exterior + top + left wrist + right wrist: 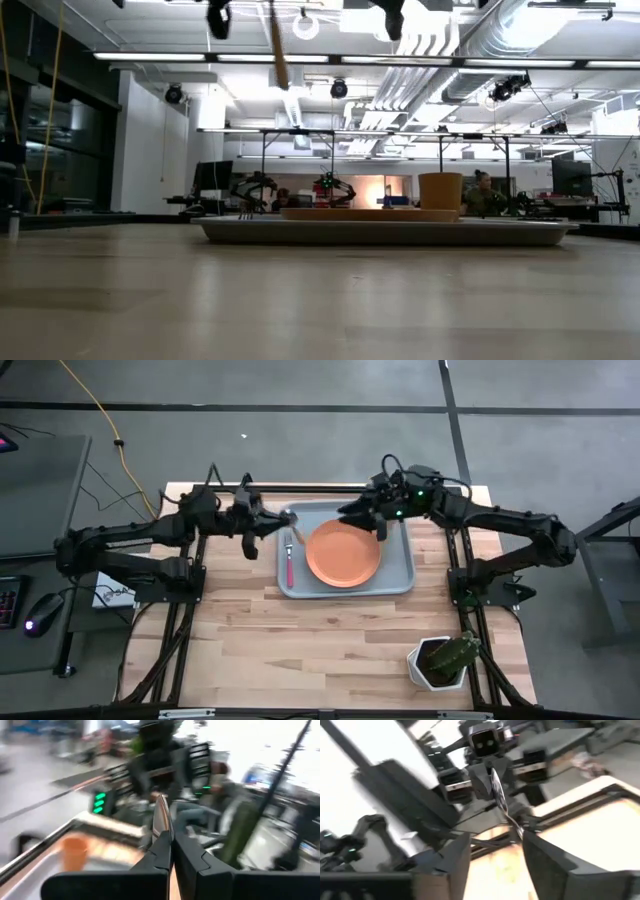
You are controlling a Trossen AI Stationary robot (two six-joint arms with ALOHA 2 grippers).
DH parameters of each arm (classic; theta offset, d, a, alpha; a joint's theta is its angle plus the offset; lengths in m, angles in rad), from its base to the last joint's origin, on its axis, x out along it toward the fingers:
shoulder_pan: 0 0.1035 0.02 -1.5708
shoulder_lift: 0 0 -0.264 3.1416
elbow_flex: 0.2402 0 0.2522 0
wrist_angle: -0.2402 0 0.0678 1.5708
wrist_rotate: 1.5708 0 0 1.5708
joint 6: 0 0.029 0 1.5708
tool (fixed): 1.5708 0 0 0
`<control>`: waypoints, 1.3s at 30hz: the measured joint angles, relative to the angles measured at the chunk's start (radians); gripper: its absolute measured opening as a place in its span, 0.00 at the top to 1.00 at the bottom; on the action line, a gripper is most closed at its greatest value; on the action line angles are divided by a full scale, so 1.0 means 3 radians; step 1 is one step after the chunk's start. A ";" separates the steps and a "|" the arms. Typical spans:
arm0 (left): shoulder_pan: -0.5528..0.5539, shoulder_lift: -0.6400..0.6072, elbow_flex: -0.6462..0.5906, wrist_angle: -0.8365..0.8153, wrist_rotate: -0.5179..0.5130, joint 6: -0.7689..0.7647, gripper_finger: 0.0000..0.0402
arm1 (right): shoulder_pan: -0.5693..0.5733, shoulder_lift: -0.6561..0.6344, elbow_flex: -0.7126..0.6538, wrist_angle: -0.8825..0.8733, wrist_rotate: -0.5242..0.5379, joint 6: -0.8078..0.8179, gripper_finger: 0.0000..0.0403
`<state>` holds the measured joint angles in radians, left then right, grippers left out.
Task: Pick and place plate/cup/fork/spoon on tray
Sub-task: Put the orange spoon on the gray serving tray to the right of the pink spoon
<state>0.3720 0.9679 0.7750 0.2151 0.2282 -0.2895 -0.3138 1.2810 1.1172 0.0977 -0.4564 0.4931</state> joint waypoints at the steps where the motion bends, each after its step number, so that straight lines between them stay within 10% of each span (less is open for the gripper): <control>1: 0.0001 -0.0071 0.0018 -0.0208 -0.0170 -0.0082 1.00 | -0.0033 -0.0060 0.0000 -0.0128 0.0086 -0.0014 0.54; 7: -0.0197 0.0032 0.0720 -0.2495 -0.1478 -0.1099 1.00 | -0.0154 -0.0315 0.0000 -0.0925 0.0856 -0.0093 0.47; 13: -0.0288 0.0956 0.1669 -0.3853 -0.1911 -0.1469 1.00 | -0.0221 -0.0326 0.0000 -0.1276 0.1156 -0.0079 0.46; 25: -0.0176 0.2236 0.1961 -0.3363 -0.1550 -0.2272 1.00 | -0.0221 -0.0302 0.0000 -0.1533 0.1298 -0.0077 0.46; 39: -0.0033 0.2340 0.1530 -0.2874 -0.1672 -0.3353 1.00 | -0.0221 -0.0302 0.0000 -0.1599 0.1321 -0.0088 0.46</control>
<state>0.3622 1.6699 1.2341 -0.6472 -0.2735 -1.2953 -0.3801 1.1904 1.1172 -0.3819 -0.0601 0.4666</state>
